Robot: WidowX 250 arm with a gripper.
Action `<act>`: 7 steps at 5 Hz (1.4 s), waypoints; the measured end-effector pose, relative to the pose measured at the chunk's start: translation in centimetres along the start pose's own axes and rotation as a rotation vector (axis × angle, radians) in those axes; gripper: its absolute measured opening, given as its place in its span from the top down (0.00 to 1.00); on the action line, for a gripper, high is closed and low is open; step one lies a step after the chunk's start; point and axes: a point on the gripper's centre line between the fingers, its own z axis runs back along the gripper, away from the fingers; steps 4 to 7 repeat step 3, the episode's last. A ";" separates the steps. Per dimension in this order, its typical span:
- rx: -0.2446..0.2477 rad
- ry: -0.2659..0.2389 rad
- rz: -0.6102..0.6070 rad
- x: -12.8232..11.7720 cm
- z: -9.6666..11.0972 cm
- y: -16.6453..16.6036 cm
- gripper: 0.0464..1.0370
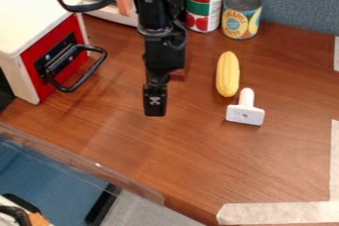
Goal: Close the drawer
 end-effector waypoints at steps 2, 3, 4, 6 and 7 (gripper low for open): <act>0.130 0.022 0.425 -1.6 3.0 -3.2 0.04; 0.180 -0.030 0.521 -2.7 4.9 -4.4 0.04; 0.180 -0.030 0.521 -2.7 4.9 -4.4 0.04; 0.180 -0.030 0.521 -2.7 4.9 -4.4 0.04; 0.180 -0.030 0.521 -2.7 4.9 -4.4 0.04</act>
